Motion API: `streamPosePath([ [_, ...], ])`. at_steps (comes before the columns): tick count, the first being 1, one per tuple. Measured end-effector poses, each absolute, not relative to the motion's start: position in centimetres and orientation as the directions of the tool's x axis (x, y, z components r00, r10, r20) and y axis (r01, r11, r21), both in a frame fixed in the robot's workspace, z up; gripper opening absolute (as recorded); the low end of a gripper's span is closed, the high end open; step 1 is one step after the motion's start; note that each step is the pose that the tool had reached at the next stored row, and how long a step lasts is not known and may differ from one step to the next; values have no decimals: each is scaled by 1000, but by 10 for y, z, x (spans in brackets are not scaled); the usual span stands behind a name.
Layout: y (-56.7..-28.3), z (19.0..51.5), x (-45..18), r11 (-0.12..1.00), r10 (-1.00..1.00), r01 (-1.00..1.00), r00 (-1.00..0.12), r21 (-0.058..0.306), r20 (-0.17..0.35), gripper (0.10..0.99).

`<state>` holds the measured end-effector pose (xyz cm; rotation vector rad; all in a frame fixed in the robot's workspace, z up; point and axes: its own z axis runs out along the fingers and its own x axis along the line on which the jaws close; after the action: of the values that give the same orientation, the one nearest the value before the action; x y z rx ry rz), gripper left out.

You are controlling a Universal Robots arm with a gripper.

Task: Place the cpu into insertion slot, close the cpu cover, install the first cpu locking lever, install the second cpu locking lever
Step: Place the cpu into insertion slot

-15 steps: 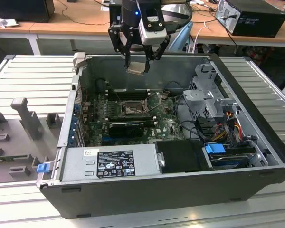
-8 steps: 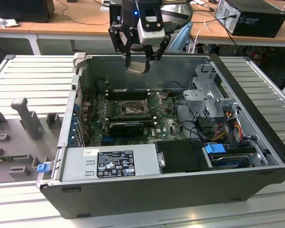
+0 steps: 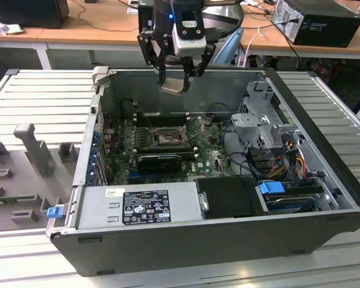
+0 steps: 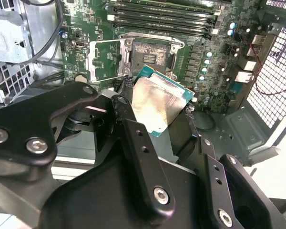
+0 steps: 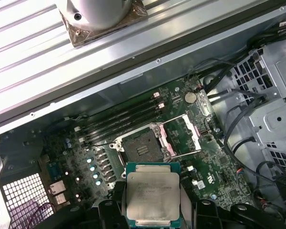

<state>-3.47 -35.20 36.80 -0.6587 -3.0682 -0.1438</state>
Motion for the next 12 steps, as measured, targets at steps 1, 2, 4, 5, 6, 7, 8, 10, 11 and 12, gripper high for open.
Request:
streamPosePath([
  [1, -352, 368, -35, 906, 413, 413, -911, 89, 19, 541],
  [2, -352, 368, -35, 905, 417, 417, -909, 89, 19, 541],
  [4, -352, 368, -35, 899, 430, 430, -903, 89, 19, 541],
  [5, -352, 368, -35, 895, 438, 437, -899, 89, 19, 541],
  [6, -352, 368, -35, 892, 444, 444, -896, 89, 19, 541],
  [7, -352, 368, -35, 889, 448, 448, -894, 89, 19, 541],
  [8, -352, 368, -35, 888, 452, 452, -892, 89, 19, 541],
  [10, -352, 368, -35, 883, 462, 461, -887, 89, 19, 541],
  [11, -352, 368, -35, 881, 464, 464, -885, 89, 19, 541],
  [12, -352, 368, -35, 880, 468, 467, -884, 89, 19, 541],
])
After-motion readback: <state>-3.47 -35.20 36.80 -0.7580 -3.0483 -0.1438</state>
